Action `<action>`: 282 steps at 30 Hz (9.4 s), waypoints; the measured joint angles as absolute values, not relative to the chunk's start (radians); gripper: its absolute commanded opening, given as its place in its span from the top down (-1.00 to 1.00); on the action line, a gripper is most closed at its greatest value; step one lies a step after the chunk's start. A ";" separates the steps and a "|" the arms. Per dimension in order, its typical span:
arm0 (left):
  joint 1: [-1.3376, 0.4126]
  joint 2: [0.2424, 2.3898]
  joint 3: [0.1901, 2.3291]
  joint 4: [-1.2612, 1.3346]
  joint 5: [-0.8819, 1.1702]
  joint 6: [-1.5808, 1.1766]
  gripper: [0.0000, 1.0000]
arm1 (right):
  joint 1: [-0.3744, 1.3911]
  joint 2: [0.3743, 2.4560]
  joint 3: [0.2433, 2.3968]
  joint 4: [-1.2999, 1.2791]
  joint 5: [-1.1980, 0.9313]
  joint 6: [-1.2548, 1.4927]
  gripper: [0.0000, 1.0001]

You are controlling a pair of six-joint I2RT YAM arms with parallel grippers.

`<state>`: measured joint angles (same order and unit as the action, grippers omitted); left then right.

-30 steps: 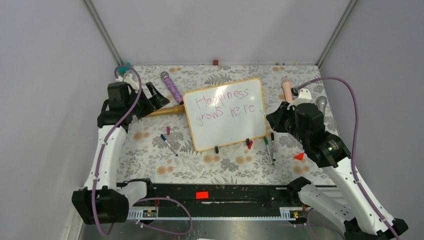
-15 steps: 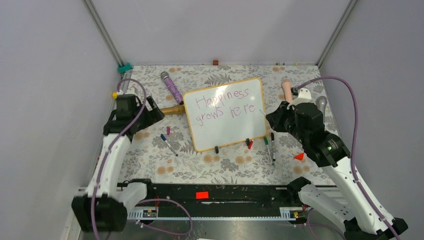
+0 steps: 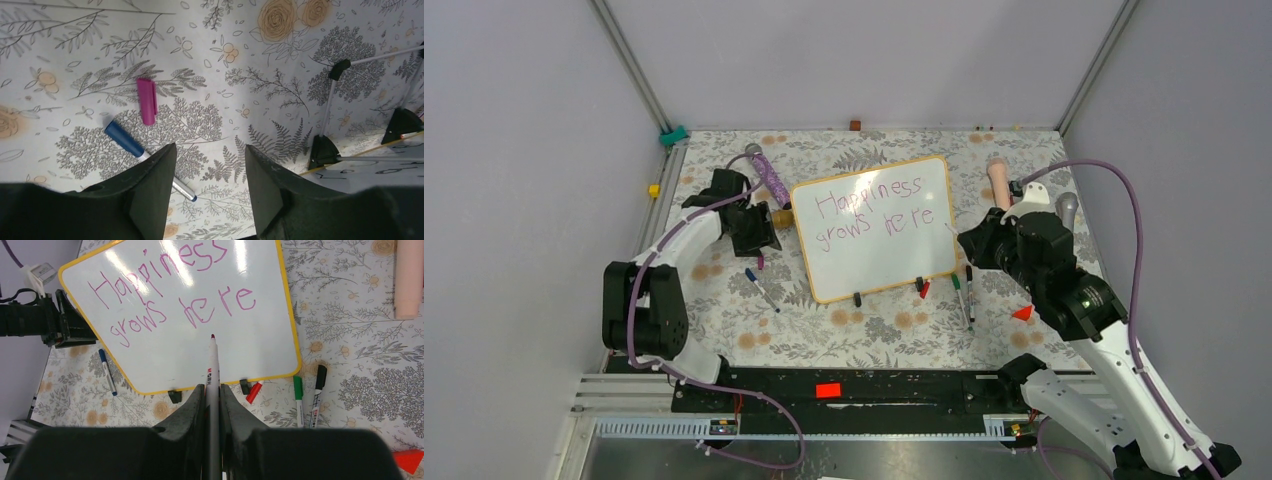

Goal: Write a sentence on the whiteboard
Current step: Pick up the pen cap from the center of the board, then insert the whiteboard marker without the cap into the pen cap, then put down the whiteboard marker at the corner of the board, then reset both arms

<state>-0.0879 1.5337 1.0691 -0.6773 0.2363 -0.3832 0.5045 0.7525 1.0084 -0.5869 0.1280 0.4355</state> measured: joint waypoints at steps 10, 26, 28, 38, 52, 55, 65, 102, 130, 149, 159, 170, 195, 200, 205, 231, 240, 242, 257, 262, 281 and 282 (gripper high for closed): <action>-0.118 1.588 1.031 -0.583 0.076 -0.387 -0.02 | 0.505 0.747 1.008 -0.594 0.129 0.435 1.00; -0.118 1.745 1.056 -0.538 -0.036 -0.392 1.00 | 0.505 0.762 1.008 -0.597 0.129 0.423 1.00; -0.118 1.753 1.076 -0.548 -0.029 -0.398 1.00 | 0.505 0.760 1.008 -0.603 0.128 0.422 1.00; -0.118 1.584 1.144 -0.727 0.018 -0.528 1.00 | 0.522 0.837 1.087 -0.607 0.052 0.311 1.00; -0.169 1.068 1.243 -0.603 0.213 -1.338 1.00 | 0.733 1.166 1.353 -0.373 -0.096 0.303 1.00; -0.204 1.057 1.243 -0.572 0.210 -1.445 1.00 | 0.775 1.228 1.416 -0.332 -0.096 0.309 1.00; -0.243 1.008 1.237 -0.481 0.162 -1.575 1.00 | 0.862 1.380 1.567 -0.268 -0.089 0.320 1.00; -0.244 1.017 1.216 -0.446 0.165 -1.605 1.00 | 0.869 1.417 1.572 -0.188 -0.098 0.331 1.00; -0.244 1.031 1.213 -0.443 0.181 -1.605 1.00 | 0.869 1.441 1.572 -0.167 -0.099 0.345 1.00; -0.323 1.037 1.181 -0.385 0.146 -1.668 1.00 | 0.878 1.458 1.570 -0.140 -0.023 0.347 1.00; -0.462 1.089 1.183 -0.258 -0.130 -1.789 1.00 | 0.935 1.492 1.514 0.093 0.215 0.194 1.00; -0.621 1.166 1.278 -0.263 -0.429 -1.875 1.00 | 0.931 1.527 1.589 0.085 0.273 0.152 1.00; -0.398 0.910 1.140 -0.641 0.021 -1.375 -0.92 | 0.798 1.058 1.191 -0.812 0.105 0.332 1.00; -0.394 0.912 1.142 -0.639 0.021 -1.221 -0.91 | 0.798 1.122 1.150 -1.000 0.115 0.338 1.00; -0.394 0.916 1.144 -0.633 0.017 -1.135 -0.88 | 0.799 1.192 0.982 -0.987 0.160 0.358 1.00; -0.385 0.801 1.022 -0.656 -0.173 -0.906 -0.97 | 0.645 0.999 0.748 -0.570 -0.204 0.410 -0.99; -0.385 0.765 0.937 -0.642 -0.251 -0.808 -0.98 | 0.540 0.853 0.735 -0.619 0.089 0.432 -0.94; -0.385 0.758 0.906 -0.634 -0.265 -0.785 -0.98 | 0.535 0.835 0.735 -0.616 0.162 0.427 -0.91; -0.342 0.833 0.541 -0.157 -0.416 -0.346 -0.97 | 0.301 0.792 0.460 0.012 0.324 0.177 -0.62; -0.239 1.032 0.433 0.113 -0.416 -0.202 -0.97 | 0.262 0.923 0.432 0.208 0.368 0.070 -0.64; -0.067 1.343 0.223 0.907 -0.095 -0.014 -0.97 | 0.042 1.360 0.266 0.850 0.188 0.036 -0.99; -0.067 1.343 0.224 0.916 -0.095 -0.016 -0.97 | 0.042 1.360 0.266 0.866 0.186 0.037 -0.99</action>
